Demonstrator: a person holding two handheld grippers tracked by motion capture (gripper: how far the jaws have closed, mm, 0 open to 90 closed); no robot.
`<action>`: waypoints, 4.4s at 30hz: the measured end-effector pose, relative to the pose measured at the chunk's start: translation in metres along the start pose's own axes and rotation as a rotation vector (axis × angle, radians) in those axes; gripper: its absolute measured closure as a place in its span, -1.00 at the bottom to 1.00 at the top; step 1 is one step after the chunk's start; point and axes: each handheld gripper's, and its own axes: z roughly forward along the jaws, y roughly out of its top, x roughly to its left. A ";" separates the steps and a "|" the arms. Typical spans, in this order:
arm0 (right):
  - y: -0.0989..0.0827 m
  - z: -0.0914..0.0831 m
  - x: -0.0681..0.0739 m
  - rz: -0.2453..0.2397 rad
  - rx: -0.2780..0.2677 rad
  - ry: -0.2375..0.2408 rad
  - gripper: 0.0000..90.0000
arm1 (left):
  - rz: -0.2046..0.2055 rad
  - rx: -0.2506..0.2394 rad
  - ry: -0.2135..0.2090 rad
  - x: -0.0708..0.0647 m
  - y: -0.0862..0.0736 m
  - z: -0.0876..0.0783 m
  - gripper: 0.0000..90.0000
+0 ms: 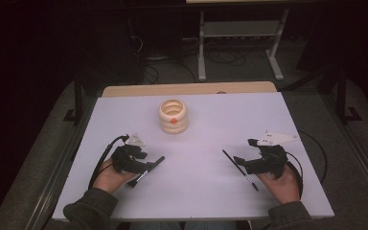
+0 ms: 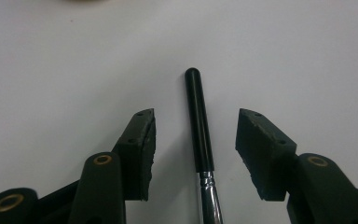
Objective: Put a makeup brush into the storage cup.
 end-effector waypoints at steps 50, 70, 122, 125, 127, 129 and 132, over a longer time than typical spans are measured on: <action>0.001 0.007 0.006 -0.028 0.029 0.037 -0.67 | 0.073 0.224 0.084 -0.017 0.010 0.026 0.77; 0.008 0.007 0.012 -0.066 0.042 0.061 -0.60 | 0.097 0.221 0.069 -0.013 0.018 0.011 0.77; 0.128 0.039 0.066 -0.364 0.170 0.371 -0.46 | 0.372 0.073 -0.076 -0.052 0.072 -0.045 0.77; 0.130 0.046 0.069 -0.404 0.184 0.395 -0.40 | 0.399 0.083 -0.086 -0.057 0.077 -0.042 0.77; 0.131 0.049 0.071 -0.408 0.194 0.407 -0.36 | 0.414 0.077 -0.096 -0.060 0.079 -0.041 0.77; 0.132 0.052 0.072 -0.418 0.203 0.419 -0.33 | 0.433 0.073 -0.108 -0.063 0.081 -0.040 0.77; 0.130 0.056 0.072 -0.417 0.219 0.443 -0.24 | 0.475 0.070 -0.116 -0.069 0.083 -0.039 0.77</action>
